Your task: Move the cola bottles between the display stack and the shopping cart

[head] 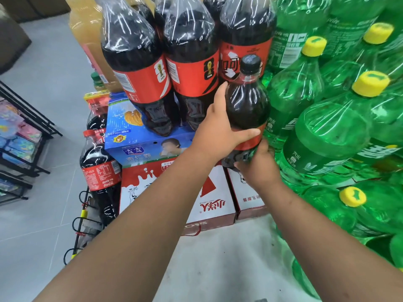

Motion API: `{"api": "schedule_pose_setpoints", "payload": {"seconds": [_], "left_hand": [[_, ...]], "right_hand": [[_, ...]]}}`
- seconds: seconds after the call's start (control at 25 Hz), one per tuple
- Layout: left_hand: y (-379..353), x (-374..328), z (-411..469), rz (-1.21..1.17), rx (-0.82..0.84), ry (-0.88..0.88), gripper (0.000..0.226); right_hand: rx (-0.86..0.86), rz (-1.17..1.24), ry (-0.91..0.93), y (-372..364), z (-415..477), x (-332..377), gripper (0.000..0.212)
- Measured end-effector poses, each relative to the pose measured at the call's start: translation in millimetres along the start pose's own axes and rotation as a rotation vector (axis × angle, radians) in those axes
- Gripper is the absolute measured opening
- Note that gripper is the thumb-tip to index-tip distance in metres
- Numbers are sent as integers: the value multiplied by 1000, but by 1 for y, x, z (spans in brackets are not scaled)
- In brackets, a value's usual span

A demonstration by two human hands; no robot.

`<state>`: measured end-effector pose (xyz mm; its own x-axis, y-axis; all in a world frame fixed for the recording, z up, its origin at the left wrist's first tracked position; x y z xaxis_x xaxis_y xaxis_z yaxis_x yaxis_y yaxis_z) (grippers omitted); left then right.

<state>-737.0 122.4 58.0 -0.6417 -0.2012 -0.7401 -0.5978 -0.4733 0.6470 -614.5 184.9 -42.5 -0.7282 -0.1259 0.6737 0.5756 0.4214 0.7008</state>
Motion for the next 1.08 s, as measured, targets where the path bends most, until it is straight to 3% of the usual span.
{"api": "schedule_pose_setpoints", "payload": {"seconds": [0.2, 0.4, 0.56, 0.8, 1.08], "left_hand": [[11, -16, -25, 347, 175, 36, 115], [33, -41, -57, 456, 190, -94, 89], [41, -69, -79, 485, 222, -186, 81], [37, -142, -109, 520, 226, -366, 74], [-7, -232, -162, 496, 188, -550, 78]], "right_hand": [[13, -214, 58, 25, -33, 13, 102], [-44, -427, 200, 62, -77, 46, 84], [-125, -553, 265, 104, -115, 57, 71], [-317, -555, 308, 175, -172, 48, 67], [-461, -513, 239, 256, -230, -23, 71]]}}
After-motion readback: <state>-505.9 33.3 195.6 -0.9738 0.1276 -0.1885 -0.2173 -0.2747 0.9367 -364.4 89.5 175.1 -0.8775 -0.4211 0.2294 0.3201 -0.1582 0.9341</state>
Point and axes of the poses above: each hand's wrist, its own z-axis towards the middle knuckle, its own y-axis out of the back of the hand, x = y × z, the point moved 9 cm from there along z, towards the middle knuckle, and after that the axes turned 6 degrees about -y, right-handed, at the moved point
